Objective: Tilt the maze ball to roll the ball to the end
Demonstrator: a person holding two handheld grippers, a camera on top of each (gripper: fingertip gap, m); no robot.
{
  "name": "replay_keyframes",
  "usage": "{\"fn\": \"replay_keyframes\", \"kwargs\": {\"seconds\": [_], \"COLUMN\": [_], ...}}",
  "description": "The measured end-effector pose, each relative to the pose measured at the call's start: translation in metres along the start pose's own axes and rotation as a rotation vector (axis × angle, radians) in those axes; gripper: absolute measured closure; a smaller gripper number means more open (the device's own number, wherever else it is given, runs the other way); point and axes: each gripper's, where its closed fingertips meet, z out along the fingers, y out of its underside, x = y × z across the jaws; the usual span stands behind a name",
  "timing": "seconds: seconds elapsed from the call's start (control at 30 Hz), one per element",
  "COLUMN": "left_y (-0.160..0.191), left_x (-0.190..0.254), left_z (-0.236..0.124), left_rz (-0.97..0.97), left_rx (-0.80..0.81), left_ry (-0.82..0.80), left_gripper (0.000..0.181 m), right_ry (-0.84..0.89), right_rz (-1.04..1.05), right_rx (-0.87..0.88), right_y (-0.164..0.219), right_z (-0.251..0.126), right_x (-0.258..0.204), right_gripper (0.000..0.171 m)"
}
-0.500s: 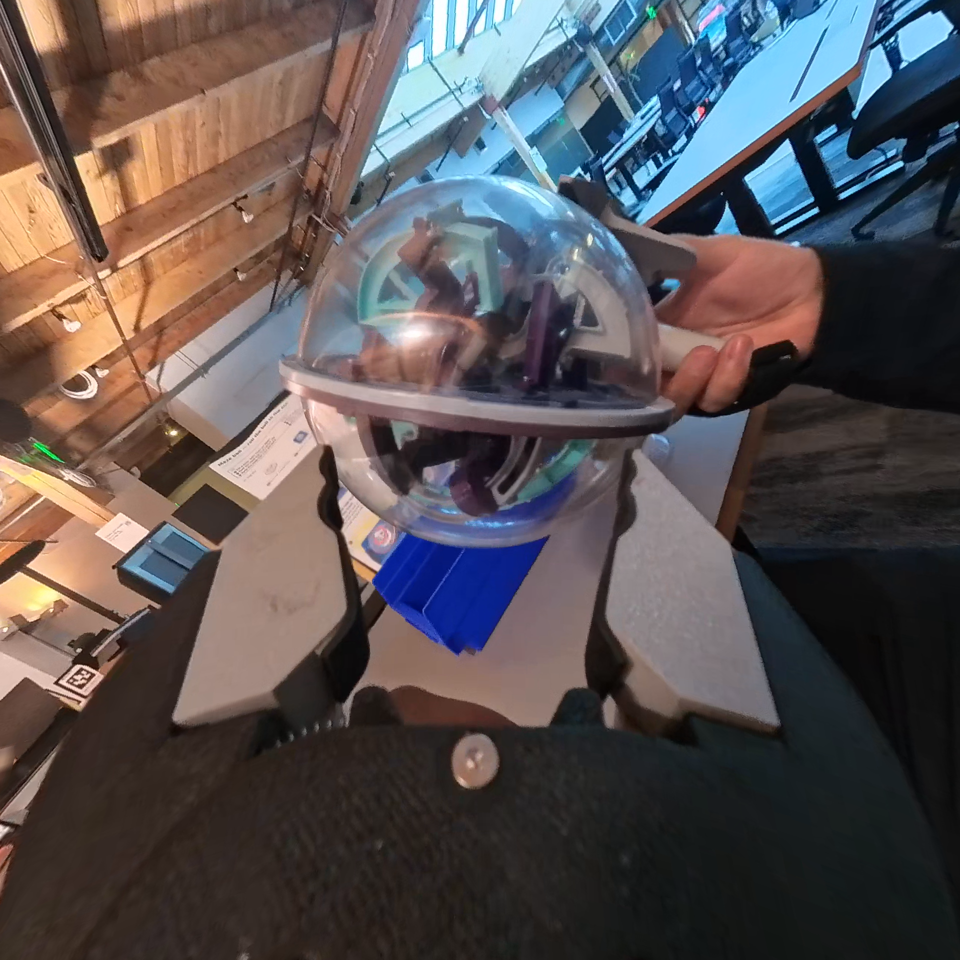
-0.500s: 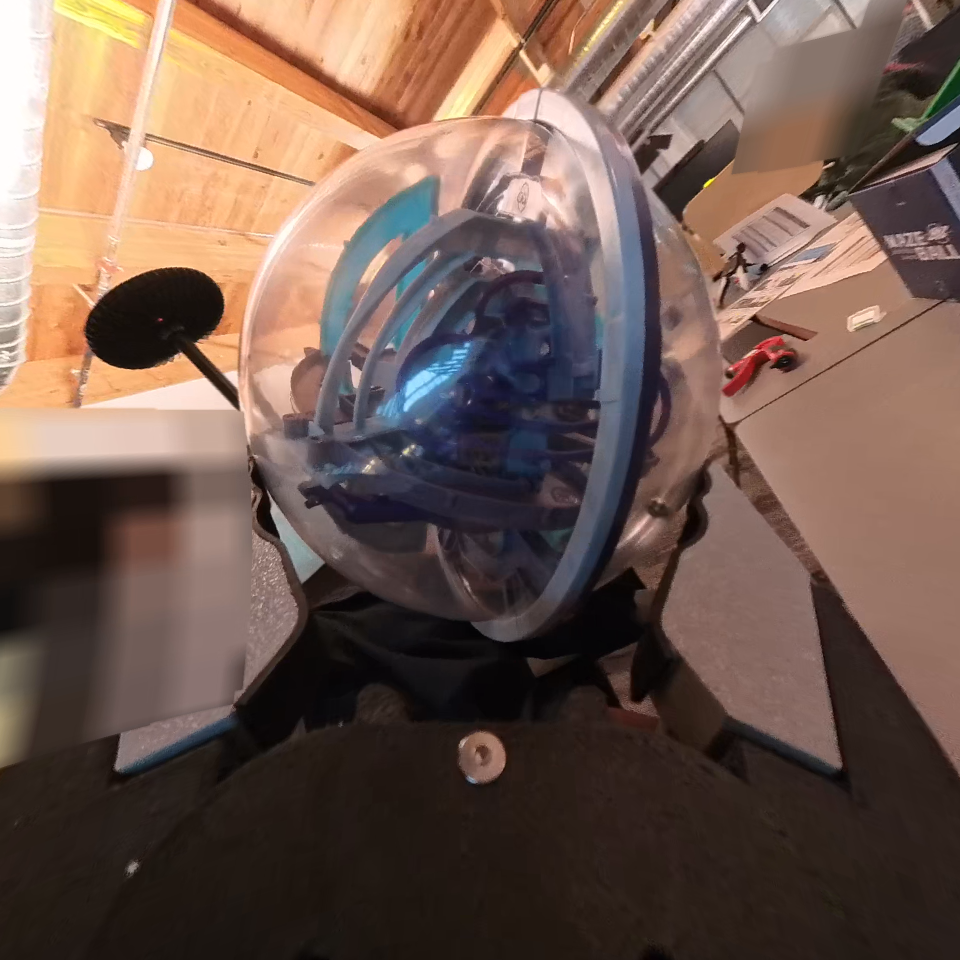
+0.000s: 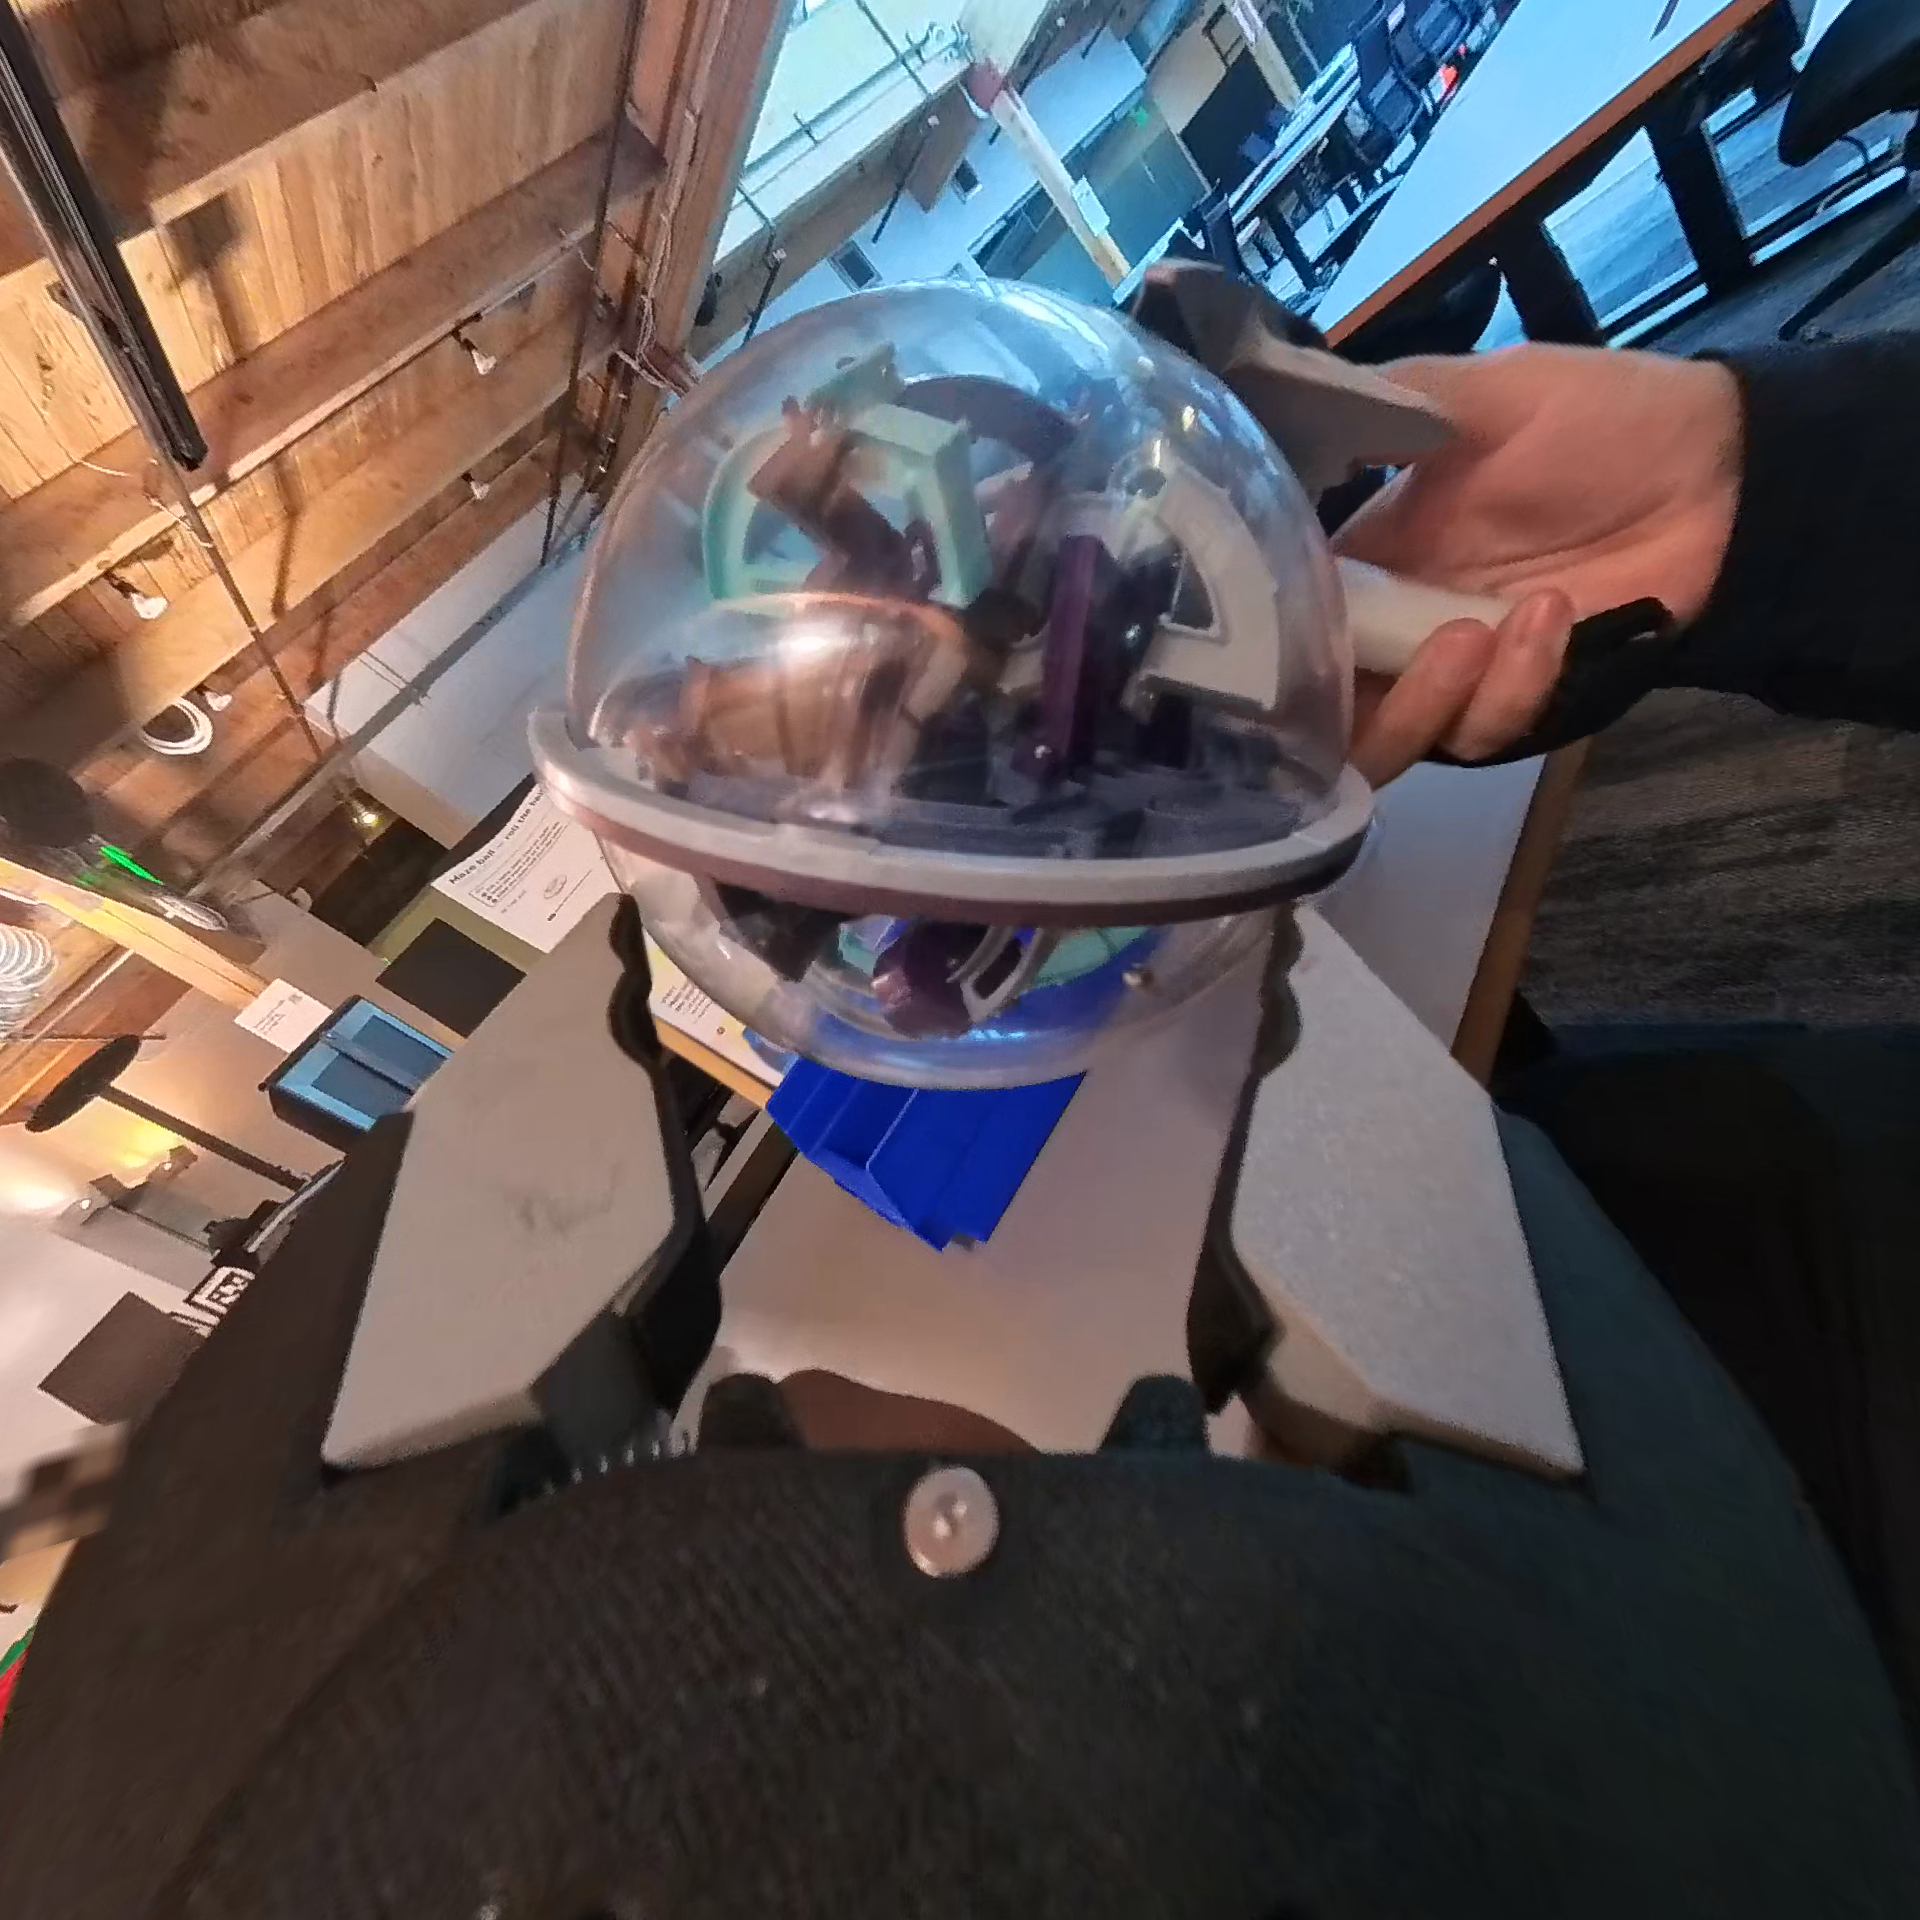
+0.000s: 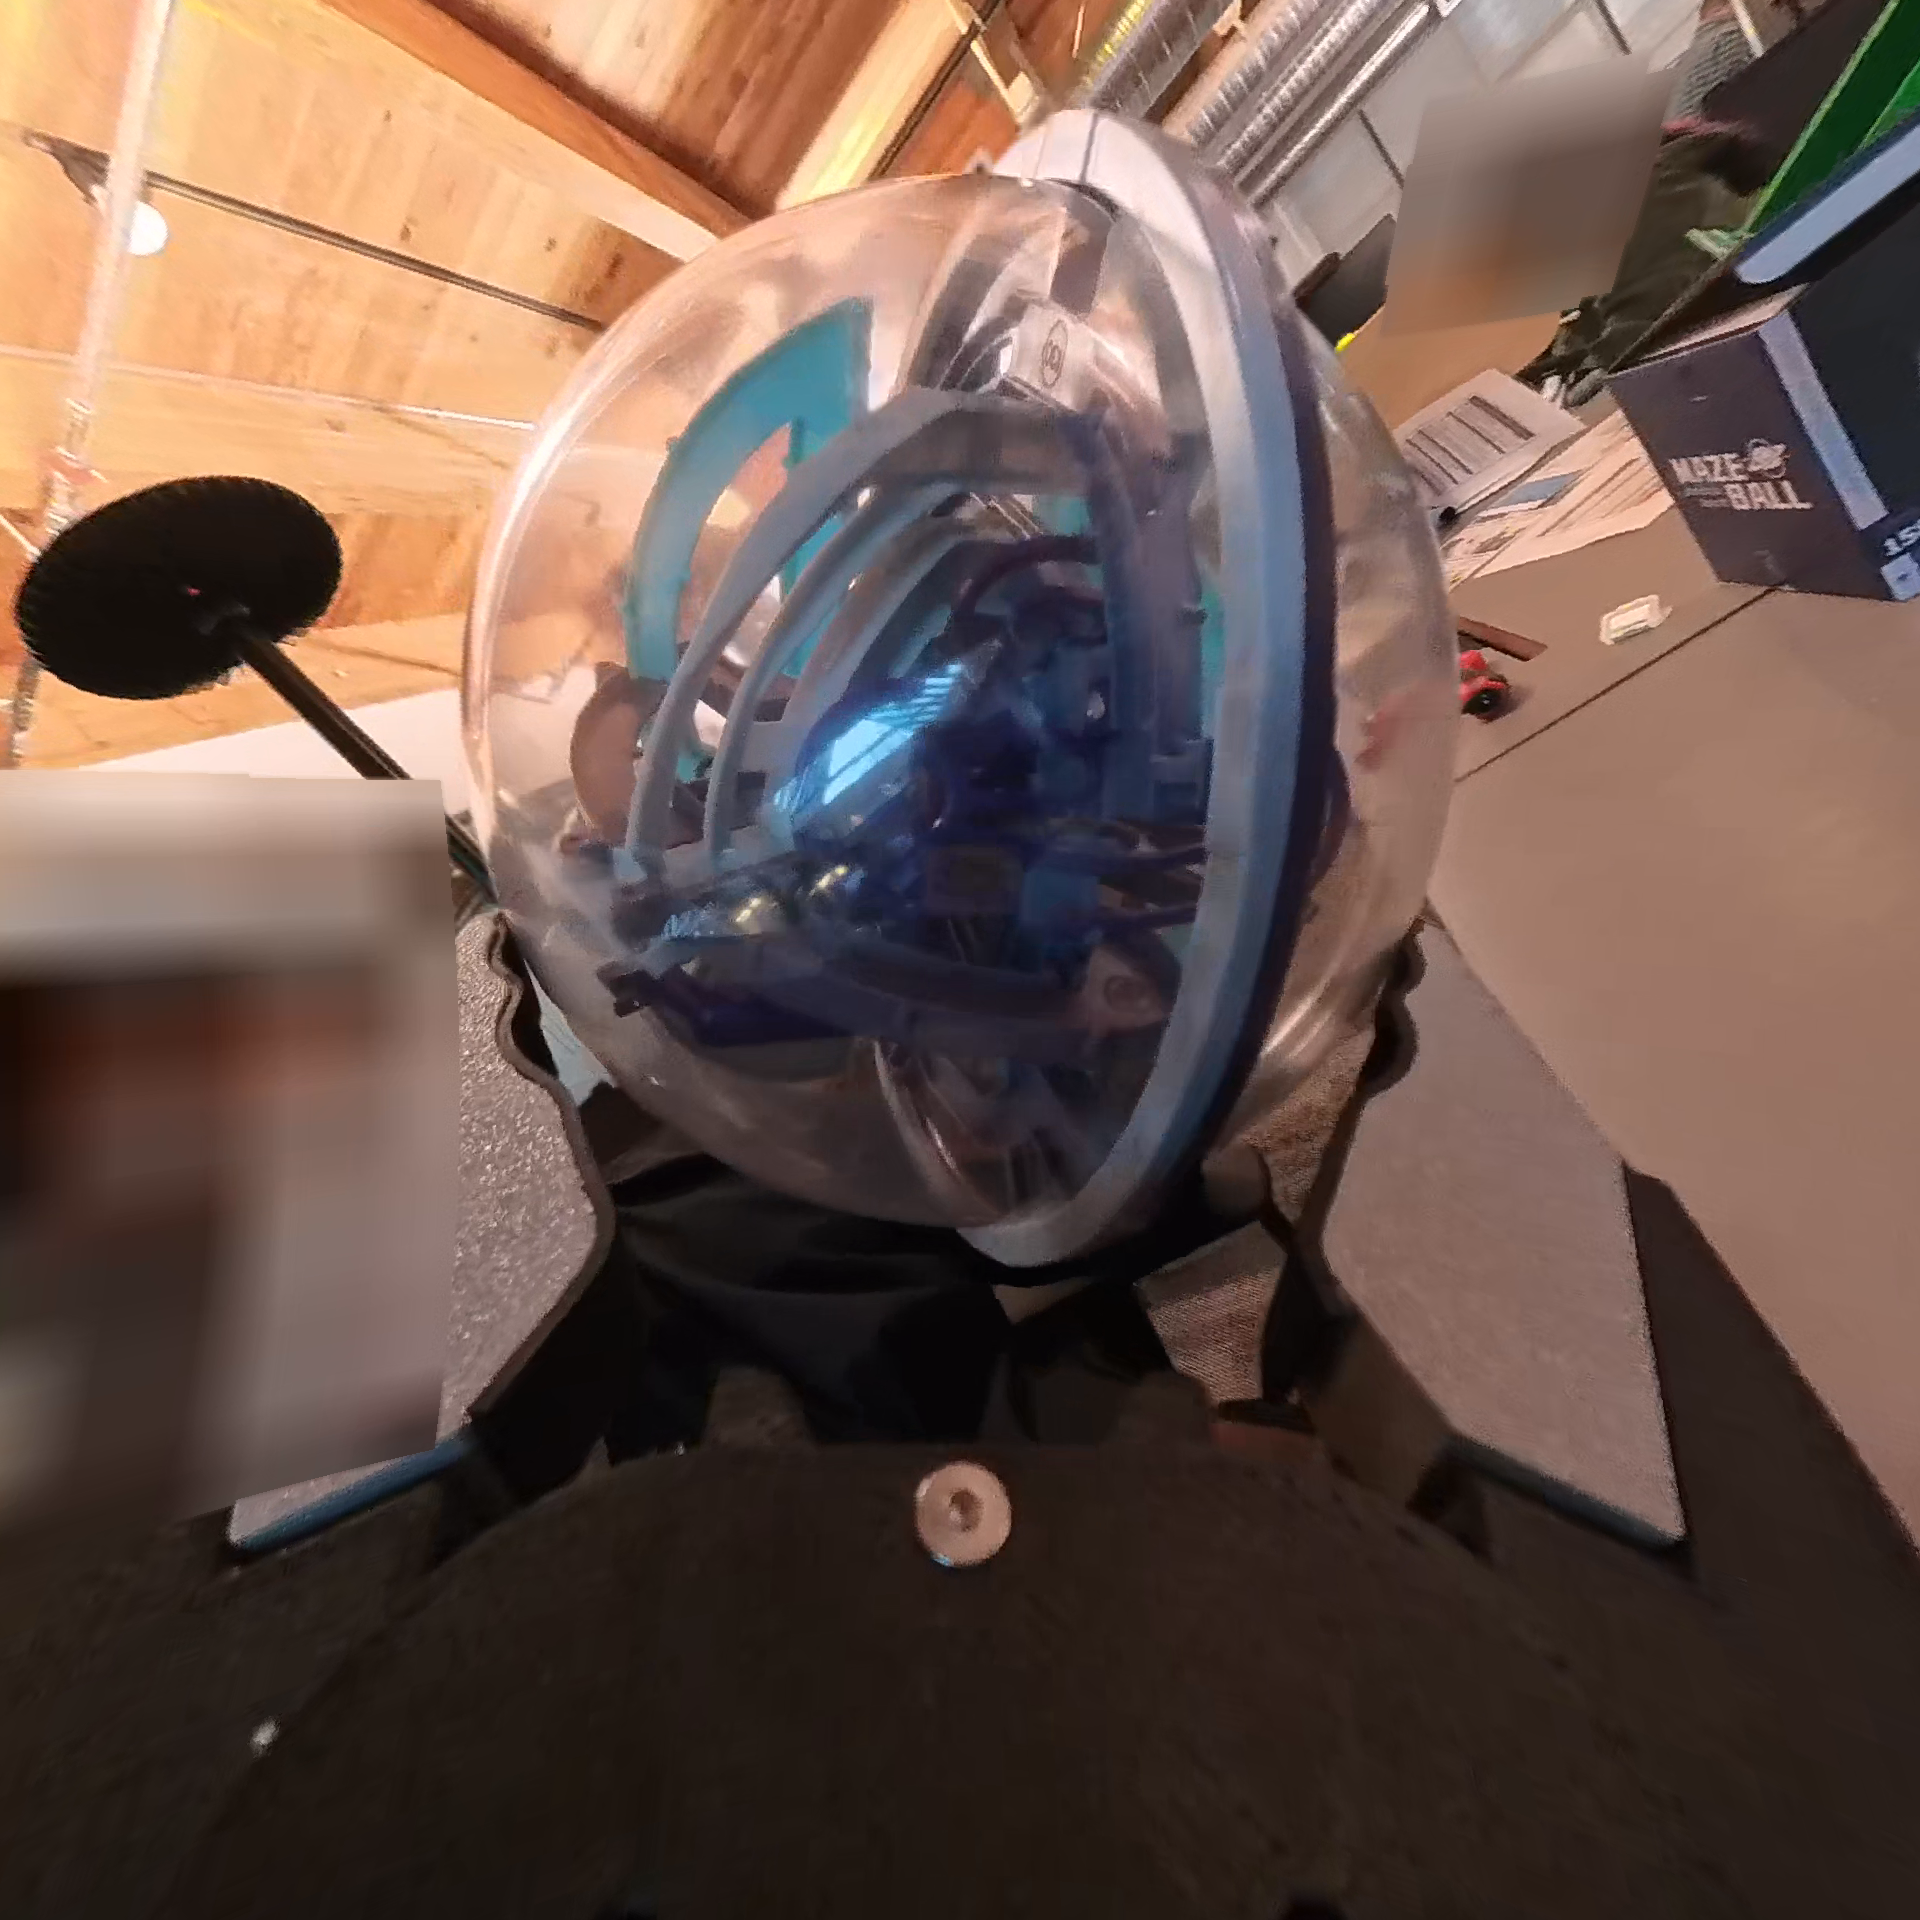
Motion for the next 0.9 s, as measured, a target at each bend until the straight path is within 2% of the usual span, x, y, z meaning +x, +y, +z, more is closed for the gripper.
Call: {"fn": "replay_keyframes", "kwargs": {"seconds": [0.03,0.9], "left_y": [0.0004,0.0], "left_x": [-0.0001,0.0009], "left_z": [0.0003,0.0014], "left_rz": [0.003,0.022], "left_rx": [-0.001,0.007], "left_ry": [-0.001,-0.004], "left_gripper": [0.065,0.065], "right_ry": [0.009,0.055], "right_rz": [-0.007,-0.056], "right_rx": [0.001,-0.017], "right_y": [-0.0002,0.0025], "right_z": [0.0,0.001], "right_x": [-0.0002,-0.0027], "right_gripper": [0.018,0.017]}}
